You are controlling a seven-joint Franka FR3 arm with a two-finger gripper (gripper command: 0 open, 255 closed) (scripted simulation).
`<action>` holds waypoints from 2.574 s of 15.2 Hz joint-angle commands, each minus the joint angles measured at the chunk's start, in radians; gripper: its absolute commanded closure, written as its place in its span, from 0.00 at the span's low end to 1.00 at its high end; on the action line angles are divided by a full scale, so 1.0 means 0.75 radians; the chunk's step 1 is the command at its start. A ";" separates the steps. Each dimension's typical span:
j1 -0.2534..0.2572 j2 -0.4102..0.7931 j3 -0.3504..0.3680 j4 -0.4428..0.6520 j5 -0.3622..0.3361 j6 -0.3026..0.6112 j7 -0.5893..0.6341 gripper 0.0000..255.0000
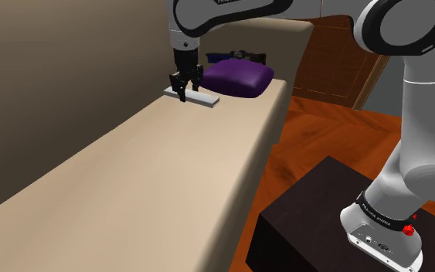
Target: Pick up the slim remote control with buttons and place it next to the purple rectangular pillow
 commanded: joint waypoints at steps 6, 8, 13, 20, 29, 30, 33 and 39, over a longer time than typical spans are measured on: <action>0.010 0.014 0.001 0.149 -0.002 -0.134 -0.005 1.00; 0.013 0.018 0.001 0.178 -0.002 -0.160 -0.005 1.00; -0.092 0.004 -0.034 0.162 0.015 -0.154 -0.142 1.00; -0.208 0.031 -0.079 0.193 0.028 -0.153 -0.303 1.00; -0.220 0.016 -0.081 0.007 0.029 0.017 -0.300 1.00; -0.221 0.016 -0.081 -0.011 0.029 0.035 -0.299 1.00; -0.223 0.019 -0.082 -0.060 0.028 0.087 -0.297 1.00; -0.225 0.034 -0.085 -0.145 0.023 0.187 -0.293 1.00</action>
